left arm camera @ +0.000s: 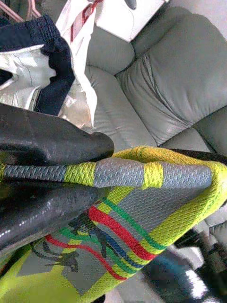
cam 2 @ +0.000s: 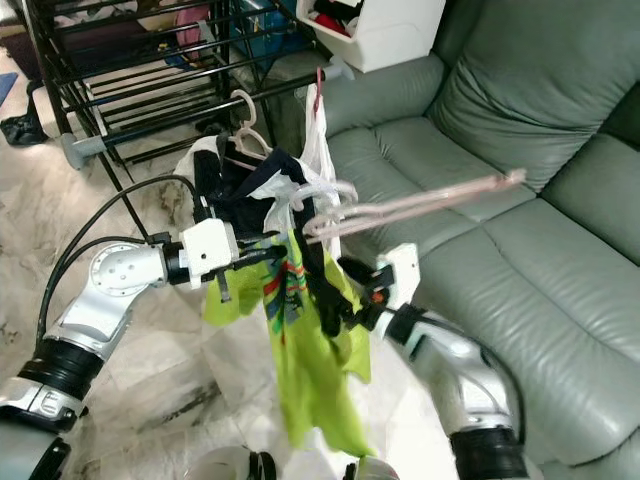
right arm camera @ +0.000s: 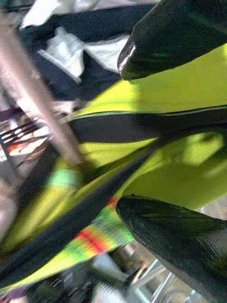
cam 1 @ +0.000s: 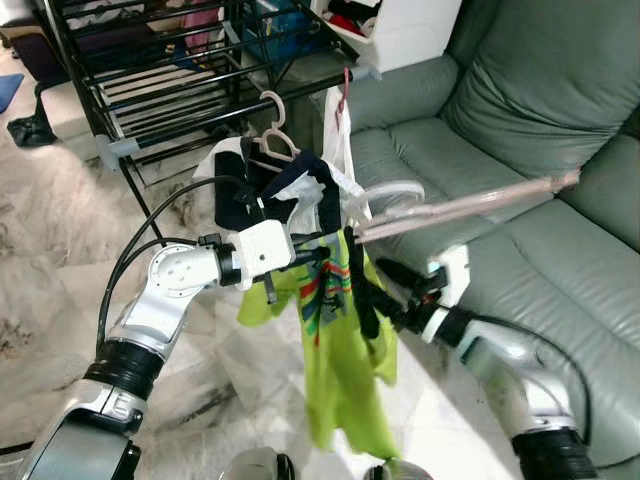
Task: Hang hanger
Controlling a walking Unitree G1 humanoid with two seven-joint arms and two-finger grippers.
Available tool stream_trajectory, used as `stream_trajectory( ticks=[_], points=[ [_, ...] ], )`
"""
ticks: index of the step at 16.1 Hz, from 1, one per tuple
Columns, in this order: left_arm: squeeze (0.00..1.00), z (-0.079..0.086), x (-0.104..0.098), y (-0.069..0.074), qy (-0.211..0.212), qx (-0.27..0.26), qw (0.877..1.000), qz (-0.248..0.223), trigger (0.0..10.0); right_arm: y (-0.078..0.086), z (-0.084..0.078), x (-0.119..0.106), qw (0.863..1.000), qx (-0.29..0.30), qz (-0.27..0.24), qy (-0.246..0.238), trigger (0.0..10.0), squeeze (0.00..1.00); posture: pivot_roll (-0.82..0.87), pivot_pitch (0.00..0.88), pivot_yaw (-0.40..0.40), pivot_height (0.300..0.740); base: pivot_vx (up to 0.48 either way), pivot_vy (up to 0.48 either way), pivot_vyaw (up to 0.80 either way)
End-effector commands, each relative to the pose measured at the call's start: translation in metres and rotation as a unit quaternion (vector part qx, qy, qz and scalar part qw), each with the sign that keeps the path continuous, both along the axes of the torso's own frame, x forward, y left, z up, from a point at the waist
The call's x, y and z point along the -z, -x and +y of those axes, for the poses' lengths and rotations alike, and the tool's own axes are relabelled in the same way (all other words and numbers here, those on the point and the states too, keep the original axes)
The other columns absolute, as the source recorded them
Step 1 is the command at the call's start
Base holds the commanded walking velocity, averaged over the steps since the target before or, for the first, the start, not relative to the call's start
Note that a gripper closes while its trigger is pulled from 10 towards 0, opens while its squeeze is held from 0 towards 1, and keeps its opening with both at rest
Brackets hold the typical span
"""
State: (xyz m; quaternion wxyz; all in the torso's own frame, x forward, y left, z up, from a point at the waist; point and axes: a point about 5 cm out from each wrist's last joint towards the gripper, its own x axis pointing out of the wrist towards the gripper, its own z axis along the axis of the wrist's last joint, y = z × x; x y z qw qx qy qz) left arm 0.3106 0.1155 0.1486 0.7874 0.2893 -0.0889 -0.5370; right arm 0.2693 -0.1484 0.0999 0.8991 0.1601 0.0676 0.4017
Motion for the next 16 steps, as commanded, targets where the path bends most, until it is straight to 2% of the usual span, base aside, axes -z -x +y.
stream_trajectory(
  ticks=[1,3,5,9,11,16],
  points=[
    [0.00,0.002,-0.001,-0.001,-0.003,-0.003,1.000,-0.009,0.0,0.003,-0.002,-0.010,0.999,-0.019,-0.012,-0.029,10.0,0.00,-0.02,0.000,0.057,0.740,0.000,0.000,0.00],
    [0.00,0.005,0.001,-0.002,-0.007,-0.008,1.000,-0.010,0.0,0.007,-0.007,-0.011,0.998,-0.036,-0.005,-0.042,10.0,0.00,-0.02,0.000,0.056,0.740,0.000,0.000,0.00],
    [0.00,0.006,-0.003,-0.001,0.000,-0.008,1.000,-0.013,0.0,0.006,-0.019,0.000,1.000,-0.013,0.006,-0.006,10.0,0.00,-0.02,0.000,0.054,0.740,0.000,0.000,0.00],
    [0.00,0.011,-0.002,0.003,-0.002,-0.003,1.000,-0.009,0.0,0.006,-0.028,0.001,1.000,0.005,0.000,-0.017,10.0,0.00,-0.01,0.003,0.054,0.740,0.000,0.000,0.00],
    [0.00,0.010,-0.003,0.006,0.003,0.001,1.000,-0.010,0.0,-0.001,-0.034,0.006,0.999,0.042,0.001,0.020,10.0,0.00,-0.02,0.006,0.054,0.740,0.000,0.000,0.00],
    [0.00,-0.009,-0.013,0.015,0.032,0.032,0.999,-0.014,0.0,-0.009,-0.023,0.014,0.998,0.037,0.008,0.040,10.0,0.00,-0.01,0.007,0.048,0.740,0.000,0.000,0.00]
  ],
)
